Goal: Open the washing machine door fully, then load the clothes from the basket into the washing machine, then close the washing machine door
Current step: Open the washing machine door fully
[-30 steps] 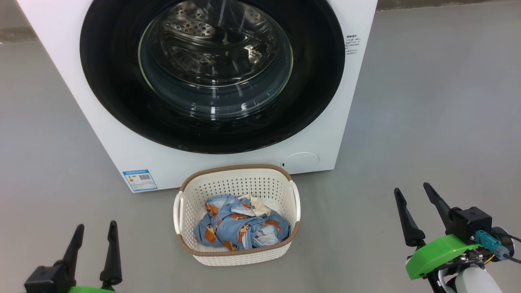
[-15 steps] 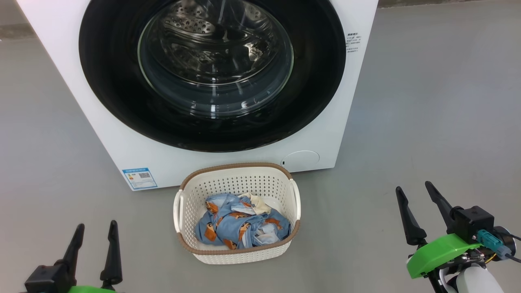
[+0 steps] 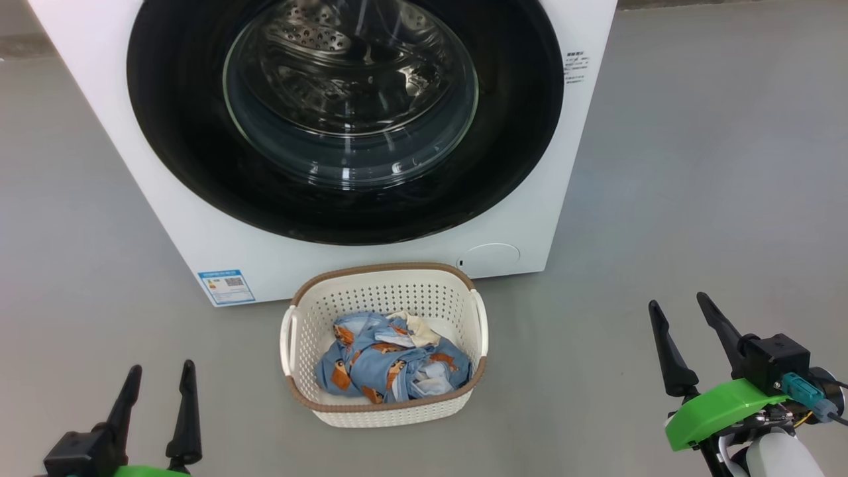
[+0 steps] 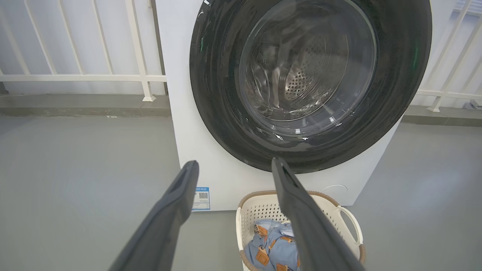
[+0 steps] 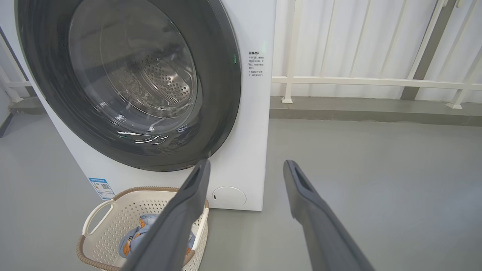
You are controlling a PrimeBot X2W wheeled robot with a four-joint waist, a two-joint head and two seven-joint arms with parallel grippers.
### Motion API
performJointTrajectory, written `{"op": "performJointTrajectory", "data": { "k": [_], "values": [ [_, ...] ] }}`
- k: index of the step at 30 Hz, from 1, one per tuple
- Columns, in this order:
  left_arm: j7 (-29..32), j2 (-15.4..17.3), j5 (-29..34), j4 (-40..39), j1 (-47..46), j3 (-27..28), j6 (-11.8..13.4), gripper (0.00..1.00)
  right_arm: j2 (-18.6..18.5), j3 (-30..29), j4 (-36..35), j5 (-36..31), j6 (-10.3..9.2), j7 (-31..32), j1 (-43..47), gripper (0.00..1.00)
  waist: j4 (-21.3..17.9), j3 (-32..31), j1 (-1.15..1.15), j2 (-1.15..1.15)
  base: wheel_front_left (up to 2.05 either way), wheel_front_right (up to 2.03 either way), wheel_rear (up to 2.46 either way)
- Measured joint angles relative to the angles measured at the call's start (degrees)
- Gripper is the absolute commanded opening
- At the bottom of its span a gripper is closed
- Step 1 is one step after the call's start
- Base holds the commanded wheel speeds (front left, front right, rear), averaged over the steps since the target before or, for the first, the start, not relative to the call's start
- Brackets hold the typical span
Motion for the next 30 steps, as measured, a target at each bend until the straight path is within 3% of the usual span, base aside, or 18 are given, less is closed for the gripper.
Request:
{"op": "performJointTrajectory", "data": {
  "k": [18,30],
  "values": [
    [0.00,0.20,-0.56,-0.42,-1.05,0.89,0.00,1.00,0.19,-1.21,-0.69,-0.01,0.01,0.00,0.02,1.00,0.54,0.68,0.00,0.00,1.04,1.03,-2.07],
    [0.00,0.02,0.16,-2.81,-0.93,-0.20,0.00,1.00,0.24,-1.15,-1.34,0.02,0.01,0.00,0.02,1.00,0.73,1.03,0.00,0.00,0.35,0.35,-0.70]
  ]
}}
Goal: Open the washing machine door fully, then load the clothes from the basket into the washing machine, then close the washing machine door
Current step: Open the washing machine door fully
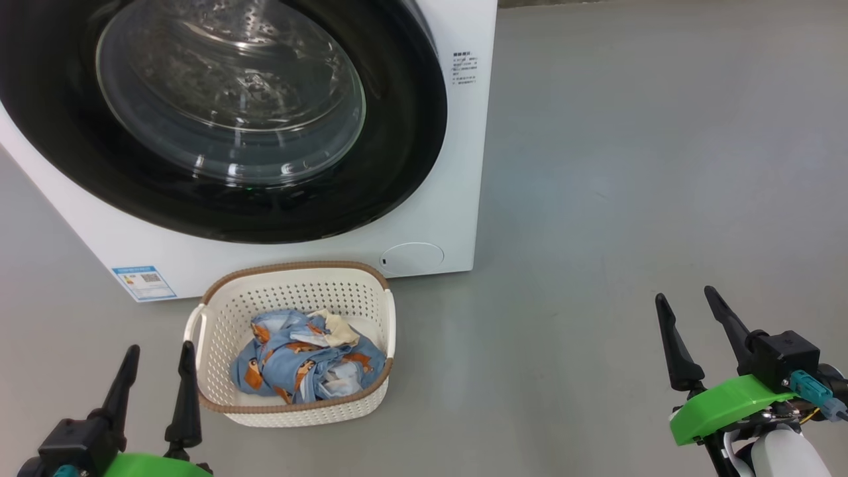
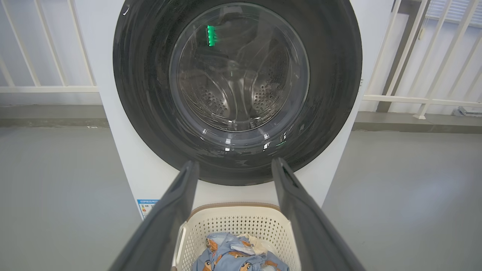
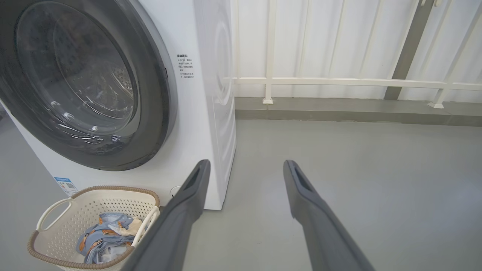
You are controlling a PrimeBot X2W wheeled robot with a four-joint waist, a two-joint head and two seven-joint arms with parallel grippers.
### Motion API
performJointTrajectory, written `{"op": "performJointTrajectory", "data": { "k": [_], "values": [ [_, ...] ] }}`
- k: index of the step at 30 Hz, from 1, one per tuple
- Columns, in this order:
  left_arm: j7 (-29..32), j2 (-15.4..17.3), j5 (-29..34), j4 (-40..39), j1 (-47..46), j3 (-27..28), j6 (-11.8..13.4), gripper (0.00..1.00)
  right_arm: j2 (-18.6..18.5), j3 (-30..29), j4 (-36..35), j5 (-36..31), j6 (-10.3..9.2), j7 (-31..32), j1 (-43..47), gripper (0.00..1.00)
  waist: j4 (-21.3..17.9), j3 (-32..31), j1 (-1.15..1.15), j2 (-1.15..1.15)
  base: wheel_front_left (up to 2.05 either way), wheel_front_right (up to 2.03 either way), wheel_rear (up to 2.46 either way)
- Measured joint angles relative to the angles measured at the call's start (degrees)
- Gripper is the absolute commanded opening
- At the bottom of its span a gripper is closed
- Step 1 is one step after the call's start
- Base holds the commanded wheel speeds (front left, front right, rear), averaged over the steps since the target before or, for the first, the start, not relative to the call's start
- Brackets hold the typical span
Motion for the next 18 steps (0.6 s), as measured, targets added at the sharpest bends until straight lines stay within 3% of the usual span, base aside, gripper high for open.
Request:
{"op": "performJointTrajectory", "data": {
  "k": [18],
  "values": [
    [0.00,0.23,0.10,-0.07,0.18,0.02,0.00,1.00,0.03,-0.03,0.11,0.15,0.00,0.00,0.00,1.00,-0.15,-0.43,0.00,0.00,0.00,0.00,0.00]
  ]
}}
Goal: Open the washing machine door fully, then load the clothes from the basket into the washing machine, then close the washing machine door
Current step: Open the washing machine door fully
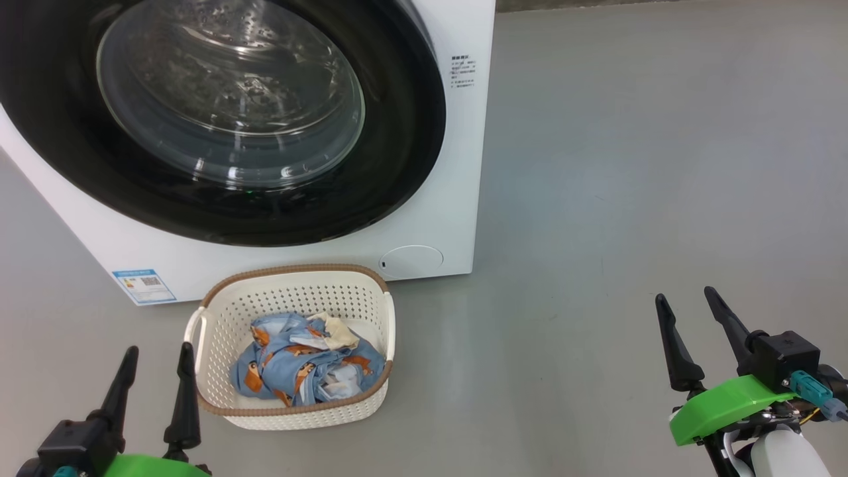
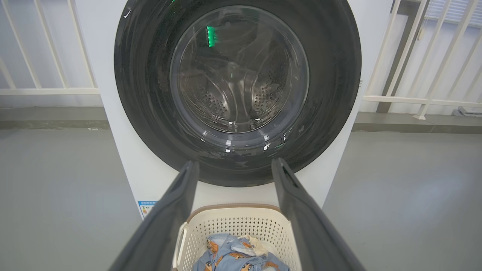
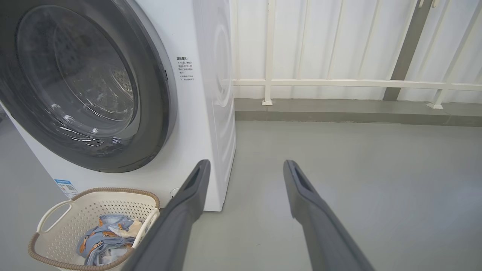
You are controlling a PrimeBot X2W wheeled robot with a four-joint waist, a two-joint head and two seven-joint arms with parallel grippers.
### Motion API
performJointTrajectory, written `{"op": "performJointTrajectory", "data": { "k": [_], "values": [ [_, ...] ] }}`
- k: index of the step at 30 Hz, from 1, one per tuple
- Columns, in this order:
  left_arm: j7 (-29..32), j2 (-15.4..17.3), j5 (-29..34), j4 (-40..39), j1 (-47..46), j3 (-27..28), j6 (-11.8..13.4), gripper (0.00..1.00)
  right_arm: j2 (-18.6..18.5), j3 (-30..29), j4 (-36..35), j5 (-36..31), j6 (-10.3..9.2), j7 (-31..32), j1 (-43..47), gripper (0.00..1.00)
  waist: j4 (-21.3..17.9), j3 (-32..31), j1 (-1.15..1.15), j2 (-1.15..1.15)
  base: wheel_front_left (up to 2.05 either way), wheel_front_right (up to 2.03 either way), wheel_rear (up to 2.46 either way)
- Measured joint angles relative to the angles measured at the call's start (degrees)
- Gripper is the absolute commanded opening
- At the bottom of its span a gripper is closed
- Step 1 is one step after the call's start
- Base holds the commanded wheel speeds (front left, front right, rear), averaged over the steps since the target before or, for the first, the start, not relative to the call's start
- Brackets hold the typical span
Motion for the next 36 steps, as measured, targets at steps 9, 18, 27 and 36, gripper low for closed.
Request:
{"op": "performJointTrajectory", "data": {
  "k": [9,18,27,36],
  "values": [
    [0.00,-0.30,0.01,-0.24,0.14,-1.01,0.00,1.00,0.24,-0.08,0.16,4.09,0.00,0.00,-2.33,1.00,0.04,0.35,0.00,0.00,0.00,0.00,0.00],
    [0.00,-0.41,0.19,-0.58,1.23,-2.64,0.00,1.00,-0.02,-0.18,-0.46,8.89,0.00,-0.01,-6.06,1.00,0.67,1.05,0.00,0.00,0.00,0.00,0.00],
    [0.00,-0.42,0.01,-0.27,1.16,-5.70,0.00,1.00,1.81,-3.00,0.92,26.24,0.00,-0.02,-11.68,1.00,1.88,3.11,0.00,0.00,0.00,0.00,0.00],
    [0.00,-0.42,-0.53,-0.29,-0.08,-6.69,0.00,1.00,2.71,-5.41,3.22,46.98,-0.01,2.82,-17.63,1.00,3.47,5.94,0.00,0.00,0.00,0.00,0.00]
  ]
}}
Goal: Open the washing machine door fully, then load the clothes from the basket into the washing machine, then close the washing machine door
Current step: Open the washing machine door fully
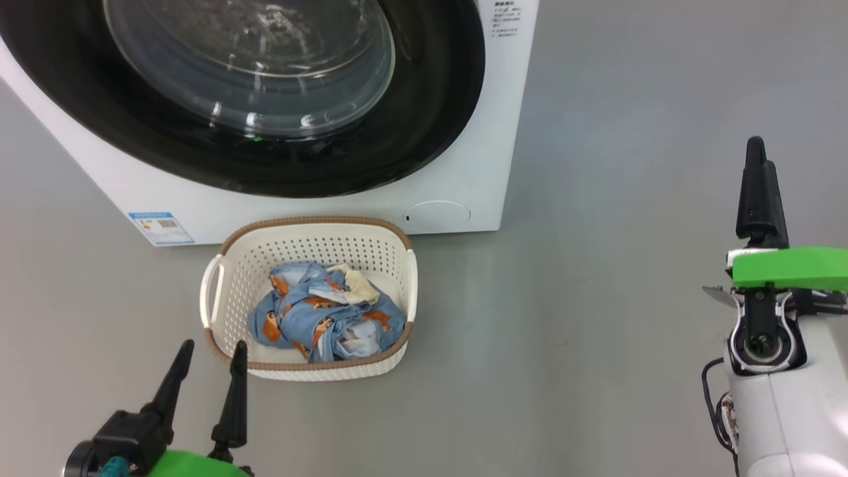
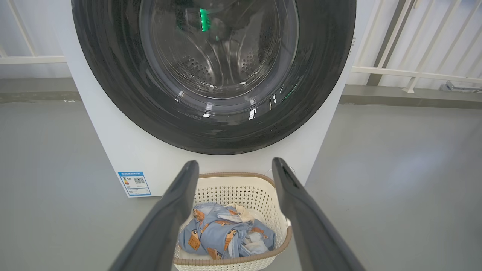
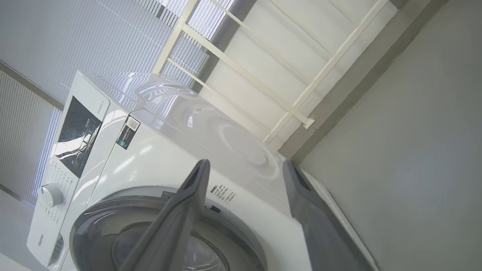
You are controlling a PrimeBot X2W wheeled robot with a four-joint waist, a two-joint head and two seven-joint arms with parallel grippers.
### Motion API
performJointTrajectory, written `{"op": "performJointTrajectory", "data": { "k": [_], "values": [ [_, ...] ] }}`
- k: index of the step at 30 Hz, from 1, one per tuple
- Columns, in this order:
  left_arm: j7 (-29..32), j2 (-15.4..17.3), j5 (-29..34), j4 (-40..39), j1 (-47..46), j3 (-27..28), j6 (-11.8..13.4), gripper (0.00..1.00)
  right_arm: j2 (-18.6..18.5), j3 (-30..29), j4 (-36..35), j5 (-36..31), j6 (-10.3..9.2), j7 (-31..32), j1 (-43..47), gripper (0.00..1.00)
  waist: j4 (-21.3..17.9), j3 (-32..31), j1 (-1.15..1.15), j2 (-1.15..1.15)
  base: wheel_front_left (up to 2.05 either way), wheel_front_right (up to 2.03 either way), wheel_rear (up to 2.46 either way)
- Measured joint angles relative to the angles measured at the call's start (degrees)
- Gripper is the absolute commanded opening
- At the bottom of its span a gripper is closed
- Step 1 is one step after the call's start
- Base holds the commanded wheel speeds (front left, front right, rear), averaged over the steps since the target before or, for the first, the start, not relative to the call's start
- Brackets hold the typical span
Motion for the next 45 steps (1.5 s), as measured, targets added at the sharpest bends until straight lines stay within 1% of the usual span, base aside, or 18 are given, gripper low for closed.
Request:
{"op": "performJointTrajectory", "data": {
  "k": [2,3,4,5,6,7,8,9,10,18,20,22,25,28,33,39,42,45],
  "values": [
    [0.00,-0.01,-0.10,-0.15,-0.53,-0.26,0.00,1.00,-0.01,-0.18,0.48,2.93,0.00,1.15,-1.00,1.00,0.41,0.63,0.00,0.00,0.00,0.00,0.00],
    [0.00,-0.04,-0.10,-0.15,-0.63,-0.36,0.00,1.00,0.00,-0.31,0.73,4.10,0.01,1.64,-1.43,0.97,0.65,0.91,0.00,0.00,0.00,0.00,0.00],
    [0.00,-0.11,-0.10,-0.14,-0.81,-0.46,0.00,1.00,0.01,-0.68,1.09,5.56,0.00,2.13,-1.93,0.88,0.92,1.18,0.00,0.00,0.00,0.00,0.00],
    [0.00,-0.13,-0.10,-0.16,-1.18,-0.56,0.00,1.00,0.07,-1.33,1.37,7.23,0.00,2.74,-2.43,0.73,1.19,1.45,0.00,0.00,0.00,0.00,0.00],
    [0.00,-0.15,-0.10,-0.26,-1.57,-0.67,0.00,1.00,0.10,-1.98,1.87,8.88,0.00,3.42,-3.02,0.46,1.47,1.73,0.00,0.00,0.00,0.00,0.00],
    [0.00,-0.18,-0.10,-0.36,-1.85,-0.79,0.00,1.00,0.09,-2.34,2.33,10.50,0.00,4.15,-3.57,0.40,1.71,2.02,0.00,0.00,0.00,0.00,0.00],
    [0.00,-0.20,-0.10,-0.38,-2.18,-0.90,0.00,1.00,0.10,-2.60,2.75,11.79,0.00,4.90,-4.06,0.30,1.93,2.33,0.00,0.00,0.00,0.00,0.00],
    [0.00,-0.22,-0.10,-0.57,-2.47,-0.99,0.00,1.00,0.21,-3.00,3.21,13.07,0.00,5.61,-4.67,0.13,2.14,2.65,0.00,0.00,0.00,0.00,0.00],
    [0.00,-0.25,-0.13,-0.67,-2.65,-0.98,0.00,1.00,0.37,-3.32,3.75,14.12,0.00,6.35,-5.34,0.00,2.33,2.96,0.00,0.00,0.00,0.00,0.00],
    [0.00,-0.45,-1.18,-1.02,-2.89,-1.10,0.00,1.00,0.59,-3.81,7.56,19.36,0.00,12.85,-10.91,0.00,3.32,5.29,0.00,0.00,0.00,0.00,0.00],
    [0.00,-0.54,-1.31,-1.22,-3.13,-1.25,0.00,1.00,0.58,-4.71,10.27,21.05,0.00,15.96,-13.48,0.00,3.62,6.12,0.00,0.00,0.00,0.00,0.00],
    [0.00,-0.73,-1.70,-1.30,-3.91,-1.48,0.00,1.00,0.43,-5.38,11.81,21.53,0.00,17.68,-15.39,0.00,3.83,6.71,0.00,0.00,0.00,0.00,0.00],
    [0.00,-0.90,-1.71,-1.49,-4.61,-1.72,0.00,1.00,-0.11,-5.53,13.03,21.63,0.00,19.57,-17.45,0.00,4.05,7.34,0.00,0.00,0.00,0.00,0.00],
    [0.00,-1.33,-2.13,-1.79,-5.93,-2.23,0.00,1.00,-1.34,-5.48,15.10,21.05,0.00,21.84,-21.67,0.00,4.51,8.91,0.00,0.00,0.00,0.00,0.00],
    [0.00,-2.05,-2.71,-2.22,-7.88,-3.35,0.00,1.00,-1.52,-5.19,18.11,20.41,0.00,27.16,-26.98,0.00,5.33,11.24,0.00,0.00,0.00,0.00,0.00],
    [-0.01,-2.43,-3.21,-2.66,-10.58,-4.41,0.00,1.00,-2.75,-5.32,21.82,18.97,0.00,30.10,-34.22,0.00,6.47,14.16,0.00,0.00,0.00,0.00,0.00],
    [-0.01,-2.63,-3.30,-2.87,-11.17,-5.15,0.00,1.00,-2.70,-5.28,24.77,18.59,0.00,32.49,-37.46,0.00,7.05,15.42,0.00,0.00,0.00,0.00,0.00],
    [-0.01,-2.70,-4.03,-3.25,-11.95,-6.25,0.00,1.00,-2.72,-5.13,27.48,16.39,0.00,33.89,-40.85,0.00,7.60,16.51,0.00,0.00,0.00,0.00,0.00]
  ]
}}
